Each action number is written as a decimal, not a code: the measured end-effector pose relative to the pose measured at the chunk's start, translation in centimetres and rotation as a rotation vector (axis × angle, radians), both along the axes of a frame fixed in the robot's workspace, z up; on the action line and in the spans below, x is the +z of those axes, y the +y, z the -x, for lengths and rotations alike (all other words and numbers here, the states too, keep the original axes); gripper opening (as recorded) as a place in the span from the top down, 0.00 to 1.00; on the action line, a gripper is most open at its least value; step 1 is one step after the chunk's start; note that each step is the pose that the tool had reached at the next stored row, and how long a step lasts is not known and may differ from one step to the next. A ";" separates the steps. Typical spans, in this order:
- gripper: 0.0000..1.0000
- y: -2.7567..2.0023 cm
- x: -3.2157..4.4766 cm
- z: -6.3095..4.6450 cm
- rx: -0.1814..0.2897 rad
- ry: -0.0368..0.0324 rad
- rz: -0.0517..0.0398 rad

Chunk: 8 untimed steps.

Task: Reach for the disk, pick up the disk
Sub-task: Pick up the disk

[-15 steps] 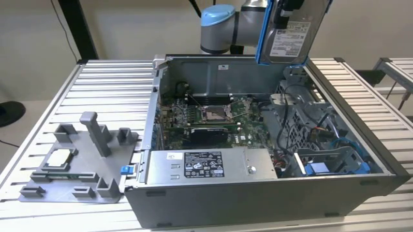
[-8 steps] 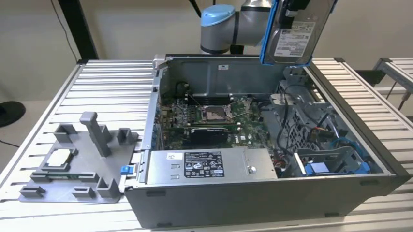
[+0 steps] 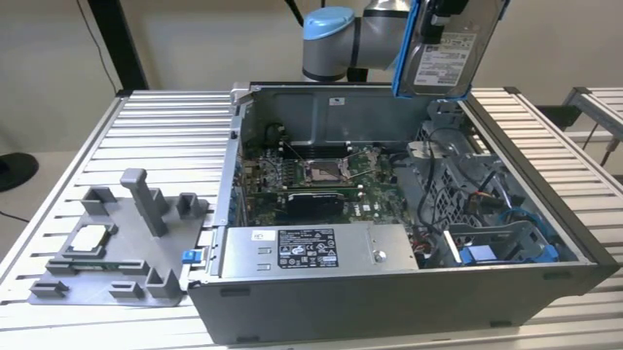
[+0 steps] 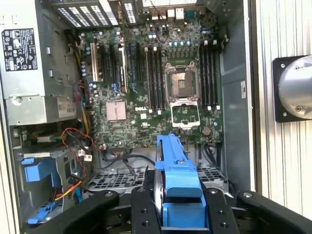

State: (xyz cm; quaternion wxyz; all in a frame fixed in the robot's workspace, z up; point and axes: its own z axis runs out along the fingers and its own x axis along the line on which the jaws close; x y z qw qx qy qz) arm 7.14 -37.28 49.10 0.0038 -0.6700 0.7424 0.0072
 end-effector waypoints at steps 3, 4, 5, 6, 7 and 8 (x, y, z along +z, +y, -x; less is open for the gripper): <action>1.00 -0.22 0.00 0.0 0.000 0.0000 0.0000; 1.00 -0.31 0.00 0.0 0.000 0.0000 0.0000; 1.00 -0.41 0.00 0.0 0.000 0.0000 0.0000; 1.00 -0.52 0.00 0.0 0.000 0.0000 0.0000; 1.00 -0.64 0.00 0.0 0.000 0.0000 0.0000; 1.00 -0.79 0.00 0.0 0.000 0.0000 -0.0001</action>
